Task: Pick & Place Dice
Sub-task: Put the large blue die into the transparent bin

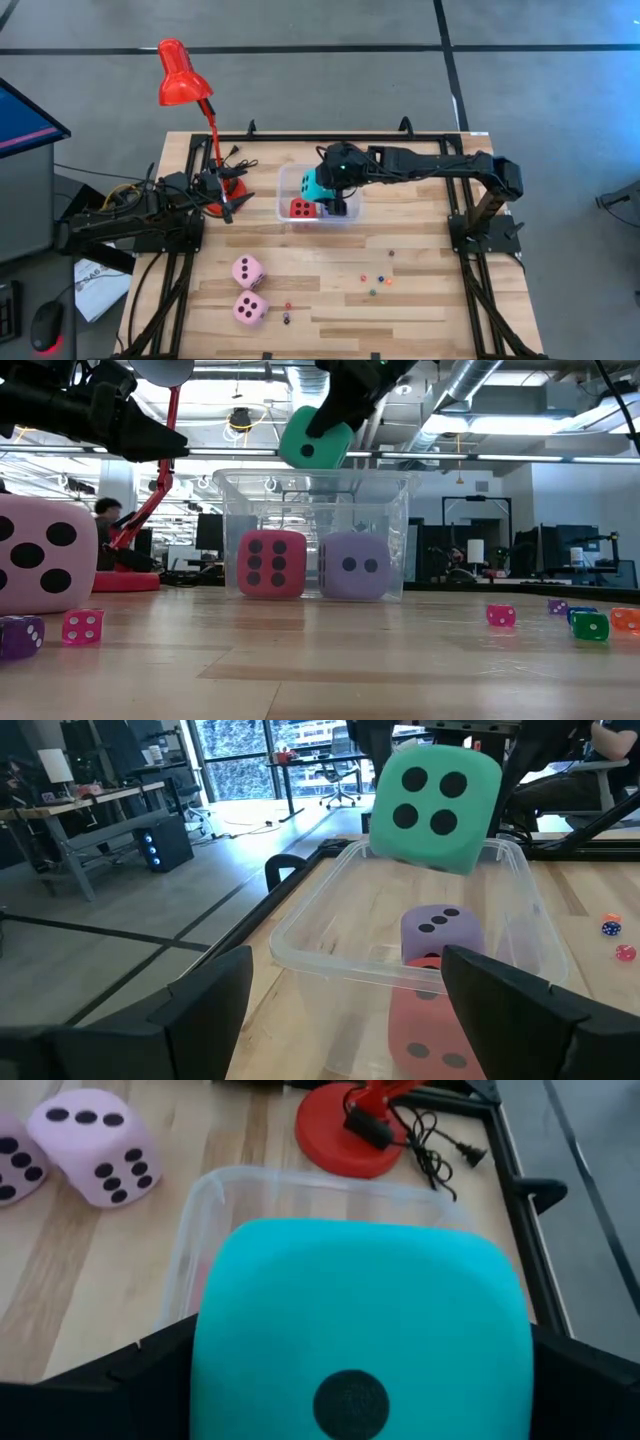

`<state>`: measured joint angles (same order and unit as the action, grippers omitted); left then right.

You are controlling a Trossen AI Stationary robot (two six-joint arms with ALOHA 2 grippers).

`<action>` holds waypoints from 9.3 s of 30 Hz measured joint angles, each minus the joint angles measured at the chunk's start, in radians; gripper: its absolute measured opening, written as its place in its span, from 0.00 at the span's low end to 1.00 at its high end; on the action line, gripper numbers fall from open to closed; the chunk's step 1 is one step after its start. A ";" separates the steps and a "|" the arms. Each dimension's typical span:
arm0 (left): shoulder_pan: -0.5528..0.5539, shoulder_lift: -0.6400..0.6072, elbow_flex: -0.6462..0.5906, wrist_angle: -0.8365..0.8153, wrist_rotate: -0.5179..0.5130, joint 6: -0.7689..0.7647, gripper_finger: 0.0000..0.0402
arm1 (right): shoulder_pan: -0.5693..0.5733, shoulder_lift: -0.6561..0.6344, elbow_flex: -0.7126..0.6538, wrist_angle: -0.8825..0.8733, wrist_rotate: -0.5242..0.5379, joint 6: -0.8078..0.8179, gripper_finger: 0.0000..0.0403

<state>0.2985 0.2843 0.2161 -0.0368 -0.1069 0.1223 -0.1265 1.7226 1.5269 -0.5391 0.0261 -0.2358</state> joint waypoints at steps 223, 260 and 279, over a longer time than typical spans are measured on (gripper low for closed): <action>-0.129 1.159 0.460 0.519 0.031 -0.060 0.26 | -0.066 0.089 0.159 -0.184 -0.021 -0.116 0.99; -0.127 0.817 0.387 0.246 0.117 -0.079 0.25 | -0.077 0.026 0.171 -0.419 -0.105 0.057 0.95; -0.127 0.817 0.388 0.178 0.119 -0.076 0.25 | -0.024 0.020 0.074 -0.374 -0.105 0.026 0.04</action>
<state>0.1711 1.1015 0.6037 0.1413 0.0124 0.0467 -0.1505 1.7425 1.6006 -0.9126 -0.0784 -0.2095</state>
